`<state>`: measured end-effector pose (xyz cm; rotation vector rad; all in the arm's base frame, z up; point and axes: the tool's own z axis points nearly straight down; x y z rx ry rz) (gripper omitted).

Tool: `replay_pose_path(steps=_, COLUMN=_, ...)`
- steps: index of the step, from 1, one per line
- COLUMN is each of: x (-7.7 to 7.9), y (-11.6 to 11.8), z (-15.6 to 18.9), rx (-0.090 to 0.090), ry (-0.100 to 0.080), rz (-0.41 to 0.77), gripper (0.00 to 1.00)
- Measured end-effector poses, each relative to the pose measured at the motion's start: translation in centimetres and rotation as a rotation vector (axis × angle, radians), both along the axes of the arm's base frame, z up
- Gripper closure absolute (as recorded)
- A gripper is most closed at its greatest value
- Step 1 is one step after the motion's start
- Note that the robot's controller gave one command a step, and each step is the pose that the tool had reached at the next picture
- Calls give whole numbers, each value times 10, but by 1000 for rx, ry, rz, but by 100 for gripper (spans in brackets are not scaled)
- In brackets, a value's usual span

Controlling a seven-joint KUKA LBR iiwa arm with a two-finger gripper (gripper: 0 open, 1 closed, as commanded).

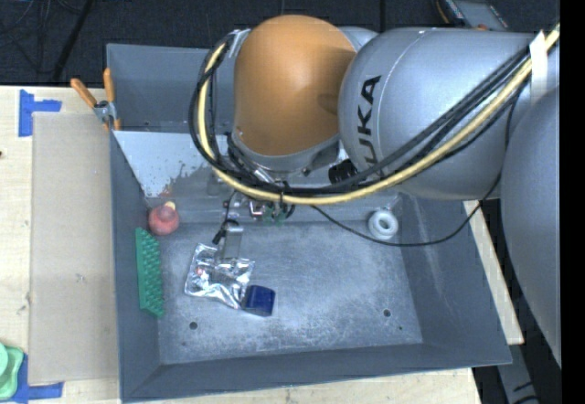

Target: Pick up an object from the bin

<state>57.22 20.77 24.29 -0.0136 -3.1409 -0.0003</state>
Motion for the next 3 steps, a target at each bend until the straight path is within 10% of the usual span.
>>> replay_pose_path(steps=2, x=-18, y=-56, z=-167, rx=-3, ry=8, rz=-103, gripper=0)
replay_pose_path(steps=3, x=-16, y=-56, z=-163, rx=0, ry=1, rz=-106, gripper=100)
